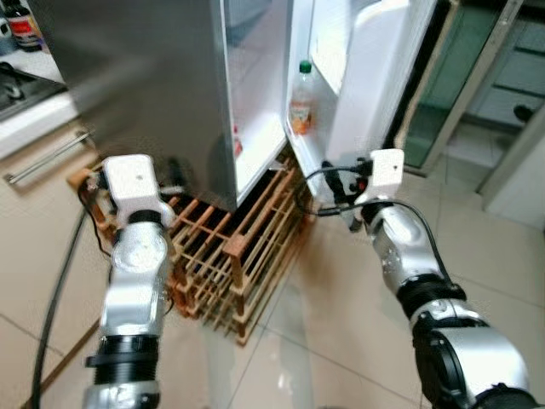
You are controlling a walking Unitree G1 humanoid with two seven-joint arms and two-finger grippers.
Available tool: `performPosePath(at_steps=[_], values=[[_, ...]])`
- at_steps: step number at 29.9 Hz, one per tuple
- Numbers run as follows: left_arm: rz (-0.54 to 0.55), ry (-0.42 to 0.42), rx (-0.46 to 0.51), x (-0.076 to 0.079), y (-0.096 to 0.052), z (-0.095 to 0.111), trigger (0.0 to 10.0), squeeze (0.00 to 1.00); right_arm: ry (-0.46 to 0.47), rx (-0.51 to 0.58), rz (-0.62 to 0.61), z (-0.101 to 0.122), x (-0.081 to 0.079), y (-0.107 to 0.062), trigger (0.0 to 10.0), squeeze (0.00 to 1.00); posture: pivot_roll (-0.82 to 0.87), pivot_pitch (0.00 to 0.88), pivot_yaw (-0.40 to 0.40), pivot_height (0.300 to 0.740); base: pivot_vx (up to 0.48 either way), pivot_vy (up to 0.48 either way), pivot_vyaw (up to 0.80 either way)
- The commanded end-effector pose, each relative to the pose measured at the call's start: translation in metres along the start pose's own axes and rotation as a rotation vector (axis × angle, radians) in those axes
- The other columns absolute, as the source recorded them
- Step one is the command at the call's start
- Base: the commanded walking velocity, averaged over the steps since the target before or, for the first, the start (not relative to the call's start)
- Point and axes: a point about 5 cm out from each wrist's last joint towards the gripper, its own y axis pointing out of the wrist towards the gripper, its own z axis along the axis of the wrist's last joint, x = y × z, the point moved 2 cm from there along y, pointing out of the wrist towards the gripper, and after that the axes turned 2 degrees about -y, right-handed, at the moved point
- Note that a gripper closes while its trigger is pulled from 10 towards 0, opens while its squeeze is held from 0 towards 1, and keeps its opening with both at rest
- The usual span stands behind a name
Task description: Restocking fridge
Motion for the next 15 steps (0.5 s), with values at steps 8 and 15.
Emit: performPosePath(at_steps=[8, 15], values=[[0.014, 0.006, -0.003, -0.006, 0.004, 0.003, 10.0, 0.00, -0.338, -0.175, -0.310, -0.011, 0.073, -0.026, 10.0, 0.00, -0.06, 0.000, 0.000, 0.740, 0.000, 0.000, 0.00], [0.003, 0.006, -0.002, -0.005, 0.006, 0.005, 10.0, 0.00, -0.490, -0.234, -0.756, 0.009, 0.169, -0.085, 10.0, 0.00, -0.06, 0.000, 0.009, 0.740, 0.000, 0.000, 0.00]])
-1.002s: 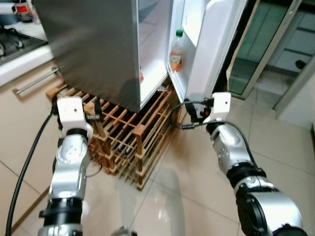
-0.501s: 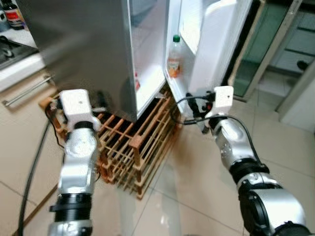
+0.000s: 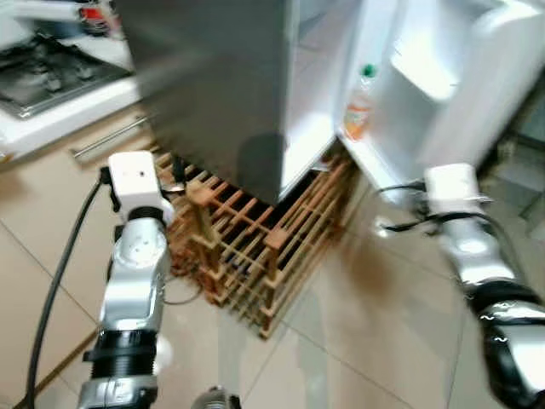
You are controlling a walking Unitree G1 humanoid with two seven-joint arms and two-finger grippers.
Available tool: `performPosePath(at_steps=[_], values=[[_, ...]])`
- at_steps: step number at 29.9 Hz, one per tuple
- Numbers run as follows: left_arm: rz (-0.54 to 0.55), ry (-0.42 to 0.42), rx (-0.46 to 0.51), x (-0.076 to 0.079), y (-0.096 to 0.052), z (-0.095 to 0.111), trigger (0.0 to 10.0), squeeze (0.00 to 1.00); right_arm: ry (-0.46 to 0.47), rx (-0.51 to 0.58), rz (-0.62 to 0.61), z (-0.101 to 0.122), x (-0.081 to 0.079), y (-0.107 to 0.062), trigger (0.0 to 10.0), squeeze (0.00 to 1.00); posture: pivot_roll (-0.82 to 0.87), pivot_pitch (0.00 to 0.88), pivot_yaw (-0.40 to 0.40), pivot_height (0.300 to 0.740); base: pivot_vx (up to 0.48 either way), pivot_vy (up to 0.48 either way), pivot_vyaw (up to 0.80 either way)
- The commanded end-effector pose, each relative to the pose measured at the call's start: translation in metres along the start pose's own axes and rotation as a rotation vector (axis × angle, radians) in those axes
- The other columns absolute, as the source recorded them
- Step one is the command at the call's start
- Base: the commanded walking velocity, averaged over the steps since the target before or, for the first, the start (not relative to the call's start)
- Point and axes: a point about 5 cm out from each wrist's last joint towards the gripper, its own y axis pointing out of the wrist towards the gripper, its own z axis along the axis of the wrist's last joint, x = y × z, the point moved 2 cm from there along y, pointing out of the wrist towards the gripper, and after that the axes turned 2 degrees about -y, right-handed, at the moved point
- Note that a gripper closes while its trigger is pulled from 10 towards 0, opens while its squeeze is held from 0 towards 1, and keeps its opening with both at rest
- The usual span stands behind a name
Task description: Restocking fridge
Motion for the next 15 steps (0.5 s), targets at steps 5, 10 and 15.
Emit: performPosePath(at_steps=[5, 10, 15], values=[[-0.035, 0.000, -0.015, 0.009, 0.002, 0.000, 10.0, 0.00, 0.121, 0.063, -0.024, 0.007, 0.012, 0.001, 10.0, 0.00, -0.08, 0.000, 0.021, 0.740, 0.000, 0.000, 0.00], [-0.092, 0.021, -0.011, 0.019, 0.003, -0.002, 10.0, 0.00, 0.303, 0.181, 0.263, 0.036, -0.064, -0.016, 10.0, 0.00, -0.09, 0.000, 0.023, 0.740, 0.000, 0.000, 0.00], [-0.181, 0.113, -0.013, 0.030, -0.004, -0.019, 10.0, 0.00, 0.503, 0.147, 0.530, 0.039, -0.143, -0.059, 10.0, 0.00, -0.10, 0.000, 0.022, 0.740, 0.000, 0.000, 0.48]])
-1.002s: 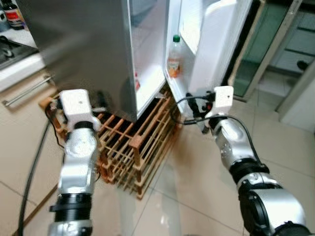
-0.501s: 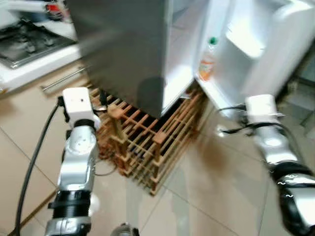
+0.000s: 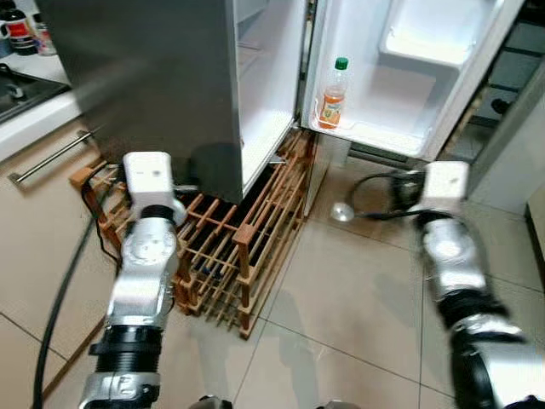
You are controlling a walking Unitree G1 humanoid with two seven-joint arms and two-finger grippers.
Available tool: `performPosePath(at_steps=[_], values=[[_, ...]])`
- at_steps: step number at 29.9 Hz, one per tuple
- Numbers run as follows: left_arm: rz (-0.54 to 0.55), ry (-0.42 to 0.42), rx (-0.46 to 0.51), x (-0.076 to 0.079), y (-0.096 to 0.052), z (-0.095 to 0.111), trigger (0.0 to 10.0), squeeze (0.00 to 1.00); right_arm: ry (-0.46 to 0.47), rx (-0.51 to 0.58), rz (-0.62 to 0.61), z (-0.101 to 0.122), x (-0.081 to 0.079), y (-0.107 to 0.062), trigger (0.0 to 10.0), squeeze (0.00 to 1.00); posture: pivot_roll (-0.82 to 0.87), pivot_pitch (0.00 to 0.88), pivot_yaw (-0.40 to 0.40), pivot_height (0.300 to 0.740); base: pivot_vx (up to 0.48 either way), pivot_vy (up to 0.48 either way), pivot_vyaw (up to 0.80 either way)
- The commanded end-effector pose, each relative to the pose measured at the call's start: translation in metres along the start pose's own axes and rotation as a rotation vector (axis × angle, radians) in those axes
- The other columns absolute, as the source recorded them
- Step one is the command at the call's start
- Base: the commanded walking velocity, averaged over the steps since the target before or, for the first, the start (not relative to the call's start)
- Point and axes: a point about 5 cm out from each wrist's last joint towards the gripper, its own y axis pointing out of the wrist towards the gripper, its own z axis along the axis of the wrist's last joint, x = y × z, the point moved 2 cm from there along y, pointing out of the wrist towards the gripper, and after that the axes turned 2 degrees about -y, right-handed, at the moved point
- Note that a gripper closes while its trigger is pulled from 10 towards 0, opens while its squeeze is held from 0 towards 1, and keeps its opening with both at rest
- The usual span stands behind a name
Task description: Restocking fridge
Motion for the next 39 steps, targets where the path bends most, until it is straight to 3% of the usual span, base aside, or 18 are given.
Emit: performPosePath(at_steps=[1, 4, 6, 9, 12, 15, 17, 22, 24, 25, 30, 33, 35, 37, 39], values=[[-0.025, 0.053, -0.035, -0.001, -0.005, -0.017, 10.0, 0.00, 0.062, -0.015, 0.089, -0.006, -0.026, -0.004, 10.0, 0.00, -0.10, 0.000, 0.022, 0.740, 0.000, 0.000, 0.65], [-0.018, 0.000, -0.199, -0.010, -0.019, -0.059, 10.0, 0.00, 0.095, -0.043, 0.144, -0.025, -0.046, -0.018, 10.0, 0.00, -0.09, 0.000, 0.043, 0.740, 0.000, 0.000, 0.63], [-0.007, -0.034, -0.231, -0.012, -0.022, -0.064, 10.0, 0.00, 0.109, -0.045, 0.149, -0.029, -0.048, -0.022, 10.0, 0.00, -0.09, 0.000, 0.059, 0.740, 0.000, 0.000, 0.61], [-0.071, -0.035, -0.178, -0.002, -0.018, -0.051, 10.0, 0.00, 0.137, -0.027, 0.132, -0.027, -0.042, -0.023, 10.0, 0.00, -0.10, 0.000, 0.072, 0.740, 0.000, 0.000, 0.60], [-0.141, -0.085, -0.107, 0.025, -0.001, -0.031, 10.0, 0.00, 0.188, -0.010, 0.099, -0.017, -0.032, -0.016, 10.0, 0.00, -0.09, 0.000, 0.055, 0.740, 0.000, 0.000, 0.59], [-0.156, -0.089, -0.042, 0.033, 0.006, -0.017, 10.0, 0.00, 0.200, -0.009, 0.116, -0.012, -0.034, -0.012, 10.0, 0.00, -0.08, 0.000, 0.027, 0.740, 0.000, 0.000, 0.56], [-0.145, -0.095, -0.024, 0.030, 0.006, -0.015, 10.0, 0.00, 0.197, -0.013, 0.139, -0.011, -0.039, -0.011, 10.0, 0.00, -0.06, 0.000, 0.010, 0.740, 0.000, 0.000, 0.56], [-0.002, -0.072, -0.067, -0.005, -0.009, -0.030, 10.0, 0.00, 0.157, -0.052, 0.252, -0.014, -0.055, -0.011, 10.0, 0.00, 0.00, 0.000, -0.061, 0.740, 0.000, 0.000, 0.55], [0.022, -0.069, -0.074, -0.011, -0.011, -0.033, 10.0, 0.00, 0.156, -0.060, 0.262, -0.015, -0.057, -0.012, 10.0, 0.00, 0.00, 0.000, -0.064, 0.740, 0.000, 0.000, 0.54], [0.101, -0.068, -0.136, -0.019, -0.017, -0.047, 10.0, 0.00, 0.142, -0.084, 0.284, -0.021, -0.061, -0.013, 10.0, 0.00, 0.02, 0.000, -0.070, 0.740, 0.412, 0.000, 0.54], [0.124, 0.025, -0.196, -0.017, -0.021, -0.057, 10.0, 0.00, 0.100, -0.085, 0.336, -0.021, -0.069, -0.015, 10.0, 0.00, 0.00, 0.000, -0.079, 0.740, 0.414, -0.099, 0.20], [0.127, -0.043, -0.192, -0.015, -0.018, -0.056, 10.0, 0.00, 0.098, -0.085, 0.342, -0.021, -0.069, -0.016, 10.0, 0.00, 0.00, 0.000, -0.089, 0.740, 0.000, 0.000, 0.00], [0.114, -0.029, -0.165, -0.014, -0.015, -0.051, 10.0, 0.00, 0.057, -0.075, 0.358, -0.021, -0.071, -0.017, 10.0, 0.00, 0.00, 0.000, -0.096, 0.740, 0.000, 0.000, 0.00], [0.118, -0.008, -0.148, -0.014, -0.011, -0.047, 10.0, 0.00, -0.045, -0.059, 0.345, -0.019, -0.066, -0.015, 10.0, 0.00, 0.01, 0.000, -0.107, 0.740, 0.000, 0.000, 0.00], [0.122, -0.013, -0.116, -0.017, -0.006, -0.038, 10.0, 0.00, -0.008, -0.050, 0.296, -0.014, -0.059, -0.010, 10.0, 0.00, 0.00, 0.000, -0.100, 0.740, 0.000, 0.000, 0.00]])
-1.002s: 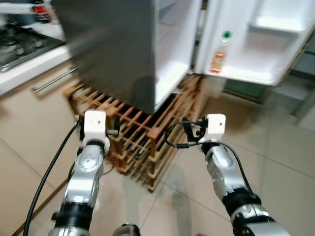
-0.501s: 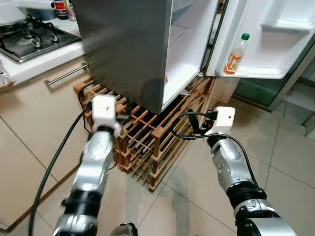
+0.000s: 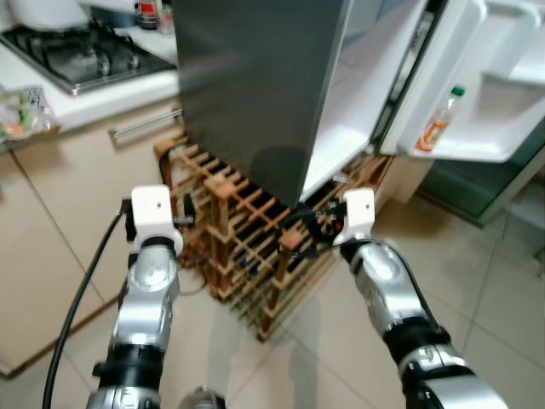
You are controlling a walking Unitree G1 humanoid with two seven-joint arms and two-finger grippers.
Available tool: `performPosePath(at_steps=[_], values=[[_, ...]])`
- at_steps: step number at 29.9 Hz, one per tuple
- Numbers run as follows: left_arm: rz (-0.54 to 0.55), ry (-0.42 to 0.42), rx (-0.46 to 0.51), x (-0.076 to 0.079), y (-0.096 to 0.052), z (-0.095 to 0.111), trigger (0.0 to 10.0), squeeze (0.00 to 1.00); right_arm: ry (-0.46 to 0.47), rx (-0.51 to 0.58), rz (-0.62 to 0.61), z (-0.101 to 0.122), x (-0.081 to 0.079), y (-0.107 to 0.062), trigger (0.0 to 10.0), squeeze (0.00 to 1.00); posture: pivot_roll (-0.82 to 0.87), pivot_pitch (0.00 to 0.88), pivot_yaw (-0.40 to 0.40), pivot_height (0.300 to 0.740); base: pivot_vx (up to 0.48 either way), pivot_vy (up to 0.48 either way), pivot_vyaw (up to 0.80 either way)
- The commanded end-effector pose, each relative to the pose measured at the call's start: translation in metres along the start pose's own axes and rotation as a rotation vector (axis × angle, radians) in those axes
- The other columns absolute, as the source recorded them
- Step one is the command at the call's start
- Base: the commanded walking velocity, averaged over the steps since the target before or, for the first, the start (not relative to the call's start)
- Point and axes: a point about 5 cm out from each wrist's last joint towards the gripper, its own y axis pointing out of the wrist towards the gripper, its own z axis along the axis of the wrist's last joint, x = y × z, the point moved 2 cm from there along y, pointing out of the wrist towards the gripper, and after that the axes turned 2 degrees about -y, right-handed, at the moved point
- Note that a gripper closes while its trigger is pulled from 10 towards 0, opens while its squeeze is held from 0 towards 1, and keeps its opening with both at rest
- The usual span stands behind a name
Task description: Restocking fridge
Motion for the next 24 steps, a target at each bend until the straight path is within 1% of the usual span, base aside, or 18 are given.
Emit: performPosePath(at_steps=[1, 2, 3, 5, 6, 7, 10, 11, 13, 14, 16, 17, 18, 20, 24], values=[[-0.014, -0.006, 0.056, 0.002, 0.006, 0.016, 10.0, 0.00, 0.017, 0.028, -0.046, 0.008, 0.010, 0.002, 10.0, 0.00, 0.00, 0.000, -0.089, 0.740, 0.000, 0.000, 0.00], [-0.014, -0.006, 0.056, 0.002, 0.006, 0.016, 10.0, 0.00, 0.017, 0.028, -0.046, 0.008, 0.010, 0.002, 10.0, 0.00, 0.00, 0.000, -0.089, 0.740, 0.000, 0.000, 0.00], [-0.056, -0.027, 0.101, 0.004, 0.007, 0.027, 10.0, 0.00, 0.045, 0.039, -0.079, 0.009, 0.015, 0.001, 10.0, 0.00, 0.00, 0.000, -0.076, 0.740, 0.000, 0.000, 0.00], [-0.084, -0.018, 0.121, 0.007, 0.006, 0.032, 10.0, 0.00, 0.082, 0.045, -0.112, 0.007, 0.018, 0.000, 10.0, 0.00, 0.01, 0.000, -0.065, 0.740, 0.000, 0.000, 0.00], [-0.084, -0.018, 0.121, 0.007, 0.006, 0.032, 10.0, 0.00, 0.082, 0.045, -0.112, 0.007, 0.018, 0.000, 10.0, 0.00, 0.01, 0.000, -0.065, 0.740, 0.000, 0.000, 0.00], [-0.114, 0.007, 0.168, 0.012, 0.005, 0.042, 10.0, 0.00, 0.110, 0.045, -0.132, 0.005, 0.019, -0.002, 10.0, 0.00, 0.02, 0.000, -0.051, 0.740, 0.000, 0.000, 0.00], [-0.137, 0.029, 0.221, 0.015, 0.004, 0.054, 10.0, 0.00, 0.117, 0.047, -0.131, 0.002, 0.013, -0.002, 10.0, 0.00, 0.03, 0.000, -0.058, 0.740, 0.000, 0.000, 0.00], [-0.137, 0.029, 0.221, 0.015, 0.004, 0.054, 10.0, 0.00, 0.117, 0.047, -0.131, 0.002, 0.013, -0.002, 10.0, 0.00, 0.03, 0.000, -0.058, 0.740, 0.000, 0.000, 0.00], [-0.122, 0.012, 0.216, 0.012, 0.005, 0.054, 10.0, 0.00, 0.118, 0.046, -0.108, 0.001, 0.007, 0.000, 10.0, 0.00, 0.03, 0.000, -0.062, 0.740, 0.000, 0.000, 0.00], [-0.113, -0.018, 0.210, 0.010, 0.005, 0.053, 10.0, 0.00, 0.129, 0.061, -0.100, 0.003, 0.004, 0.000, 10.0, 0.00, 0.03, 0.000, -0.062, 0.740, 0.000, 0.000, 0.00], [-0.108, -0.087, 0.196, 0.006, 0.004, 0.052, 10.0, 0.00, 0.113, 0.050, -0.115, 0.004, 0.003, 0.003, 10.0, 0.00, 0.04, 0.000, -0.068, 0.740, 0.000, 0.472, 0.00], [-0.109, -0.087, 0.194, 0.005, 0.004, 0.051, 10.0, 0.00, 0.116, 0.046, -0.118, 0.005, 0.003, 0.004, 10.0, 0.00, 0.04, 0.000, -0.071, 0.740, 0.000, 0.469, 0.00], [-0.109, -0.062, 0.185, 0.004, 0.003, 0.047, 10.0, 0.00, 0.149, 0.050, -0.125, 0.004, 0.004, 0.004, 10.0, 0.00, 0.04, 0.000, -0.077, 0.740, 0.000, 0.469, 0.00], [-0.103, -0.052, 0.181, 0.003, 0.003, 0.045, 10.0, 0.00, 0.157, 0.054, -0.128, 0.005, 0.005, 0.004, 10.0, 0.00, 0.04, 0.000, -0.079, 0.740, 0.000, 0.467, 0.38], [-0.101, -0.055, 0.190, 0.005, 0.002, 0.048, 10.0, 0.00, 0.121, 0.073, -0.084, 0.012, 0.000, 0.007, 10.0, 0.00, 0.04, 0.000, -0.091, 0.740, 0.000, 0.063, 0.71]])
